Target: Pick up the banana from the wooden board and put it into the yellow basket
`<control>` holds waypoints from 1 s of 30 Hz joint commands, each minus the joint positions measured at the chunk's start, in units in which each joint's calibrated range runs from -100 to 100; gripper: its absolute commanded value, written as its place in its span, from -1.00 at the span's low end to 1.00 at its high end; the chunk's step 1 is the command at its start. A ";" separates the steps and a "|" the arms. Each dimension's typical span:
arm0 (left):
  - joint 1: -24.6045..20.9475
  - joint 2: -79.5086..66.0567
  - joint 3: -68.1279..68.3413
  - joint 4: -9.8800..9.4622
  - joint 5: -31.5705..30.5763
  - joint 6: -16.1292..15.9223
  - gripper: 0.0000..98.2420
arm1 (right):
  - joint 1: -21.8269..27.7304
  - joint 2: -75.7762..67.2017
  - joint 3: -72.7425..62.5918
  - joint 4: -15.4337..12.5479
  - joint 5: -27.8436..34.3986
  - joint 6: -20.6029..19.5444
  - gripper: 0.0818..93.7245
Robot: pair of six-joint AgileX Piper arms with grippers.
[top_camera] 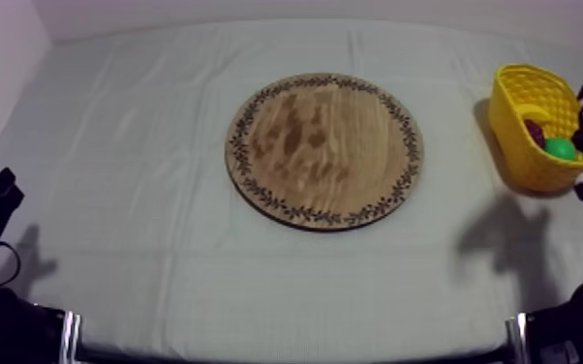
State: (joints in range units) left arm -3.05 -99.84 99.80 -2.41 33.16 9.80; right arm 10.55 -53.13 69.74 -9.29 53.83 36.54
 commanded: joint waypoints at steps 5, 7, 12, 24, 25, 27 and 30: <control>-0.02 0.02 -0.02 -0.01 -0.01 -0.01 -1.00 | -0.79 -10.58 8.57 -2.98 -5.93 -11.93 -0.99; -0.02 0.02 -0.02 -0.01 -0.01 -0.01 -1.00 | -1.43 -13.99 11.12 -3.10 -7.70 -13.68 -0.99; -0.02 0.02 -0.02 -0.01 -0.01 -0.01 -1.00 | -3.15 -22.44 17.26 -2.31 -8.93 -15.89 -0.99; -0.02 0.02 -0.02 -0.01 -0.01 -0.01 -1.00 | -7.59 -38.72 26.32 2.96 -9.74 -27.66 -1.00; -0.02 0.02 -0.02 -0.01 -0.01 -0.01 -1.00 | -8.06 -39.87 26.80 3.56 -9.97 -29.26 -1.00; -0.02 0.02 -0.02 -0.01 -0.01 -0.01 -1.00 | -8.77 -41.23 27.79 4.65 -11.22 -31.48 -1.00; -0.02 0.02 -0.02 -0.01 -0.01 -0.01 -1.00 | -9.18 -42.09 28.95 6.33 -13.63 -33.25 -1.00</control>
State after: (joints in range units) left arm -3.05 -99.84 99.80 -2.41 33.16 9.80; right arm 1.41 -95.00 98.40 -3.66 41.46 6.64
